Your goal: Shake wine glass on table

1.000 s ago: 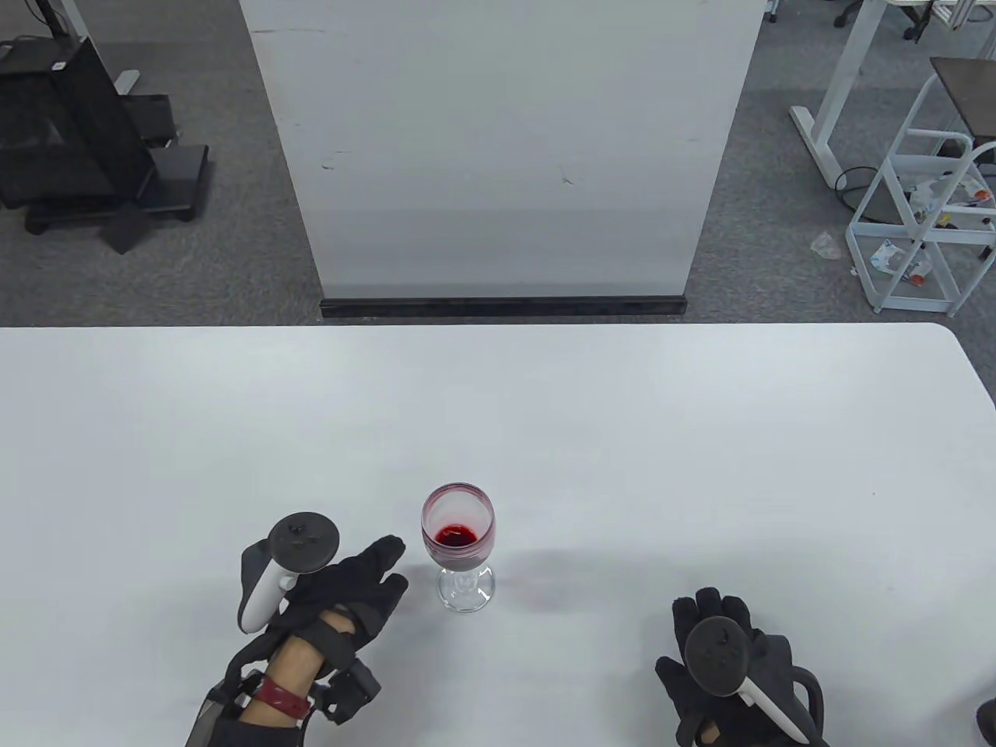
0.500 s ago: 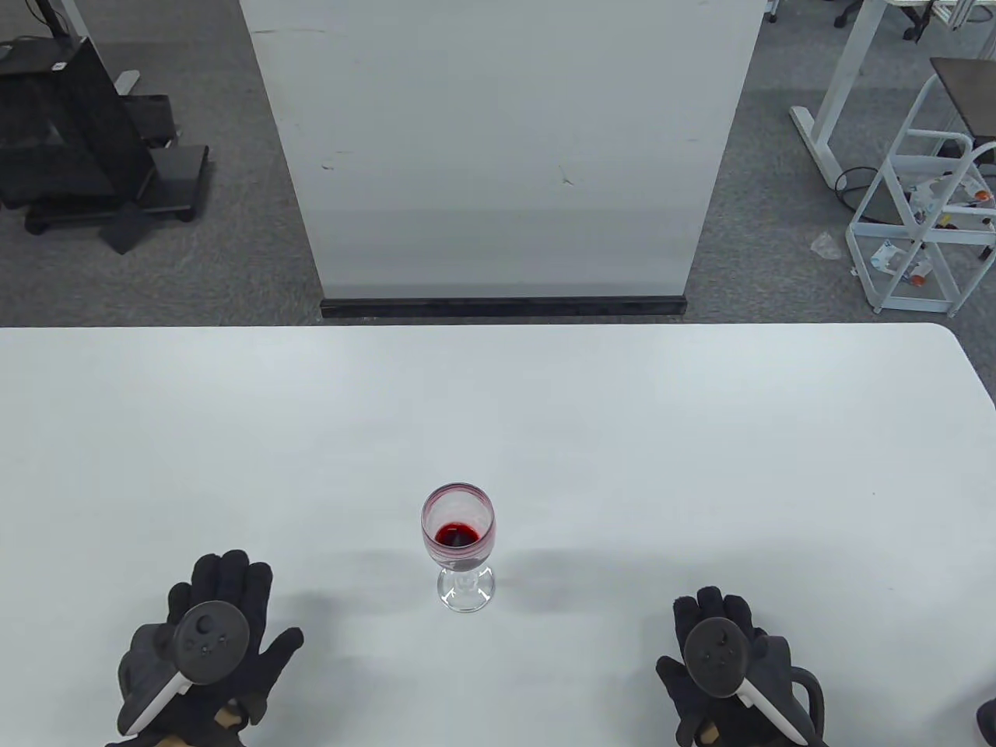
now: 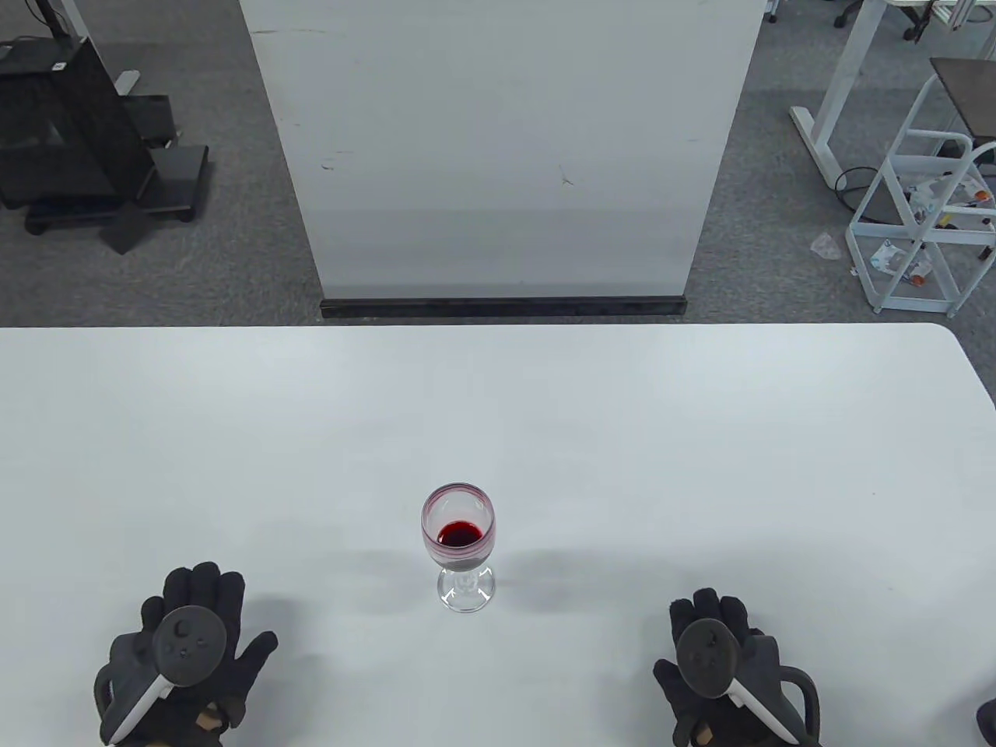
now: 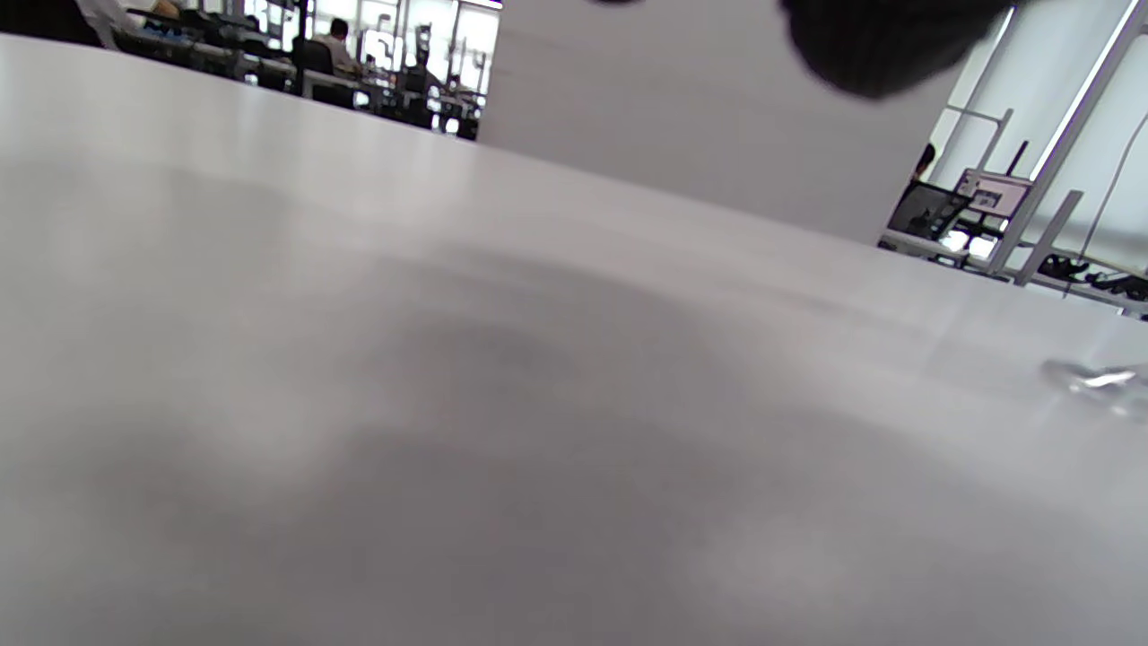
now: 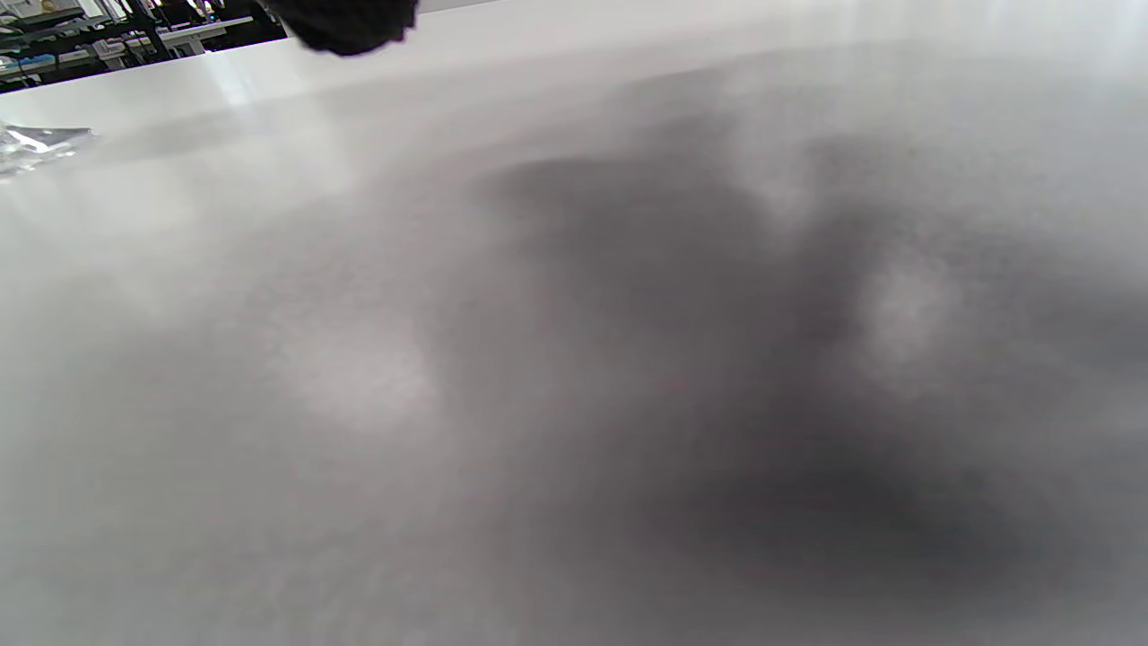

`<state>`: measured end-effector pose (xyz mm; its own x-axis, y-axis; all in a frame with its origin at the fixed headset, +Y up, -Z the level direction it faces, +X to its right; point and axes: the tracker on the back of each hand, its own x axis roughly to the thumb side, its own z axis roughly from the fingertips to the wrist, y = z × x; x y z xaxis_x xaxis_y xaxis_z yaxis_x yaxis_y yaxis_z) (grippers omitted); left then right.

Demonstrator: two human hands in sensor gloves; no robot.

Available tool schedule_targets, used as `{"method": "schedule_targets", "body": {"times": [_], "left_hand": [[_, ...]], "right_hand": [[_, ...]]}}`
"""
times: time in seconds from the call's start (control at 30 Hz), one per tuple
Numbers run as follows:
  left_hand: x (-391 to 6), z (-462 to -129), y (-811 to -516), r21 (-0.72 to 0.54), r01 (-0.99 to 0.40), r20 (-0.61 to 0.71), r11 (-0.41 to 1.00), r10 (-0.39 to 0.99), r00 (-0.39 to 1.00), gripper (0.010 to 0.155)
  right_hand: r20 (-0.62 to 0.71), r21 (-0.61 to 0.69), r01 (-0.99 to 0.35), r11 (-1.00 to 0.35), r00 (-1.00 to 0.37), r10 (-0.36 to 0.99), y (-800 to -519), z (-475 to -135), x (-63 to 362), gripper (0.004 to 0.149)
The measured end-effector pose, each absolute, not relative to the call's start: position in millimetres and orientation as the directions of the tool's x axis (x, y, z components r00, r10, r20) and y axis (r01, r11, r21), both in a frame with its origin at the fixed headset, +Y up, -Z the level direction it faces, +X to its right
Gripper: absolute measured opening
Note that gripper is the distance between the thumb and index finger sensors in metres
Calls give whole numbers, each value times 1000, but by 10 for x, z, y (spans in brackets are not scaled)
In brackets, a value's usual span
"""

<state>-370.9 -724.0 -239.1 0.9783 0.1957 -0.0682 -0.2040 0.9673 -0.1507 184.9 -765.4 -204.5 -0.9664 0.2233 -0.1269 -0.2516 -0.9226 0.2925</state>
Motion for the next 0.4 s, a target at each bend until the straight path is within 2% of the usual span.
{"method": "schedule_targets", "body": {"times": [0.4], "left_hand": [[-3665,-2389,-7247,-148,-193,-36,970,190,981,78]], "right_hand": [[-128,290,-259,-921,-964,231,-7652,-2042,1852,75]]}}
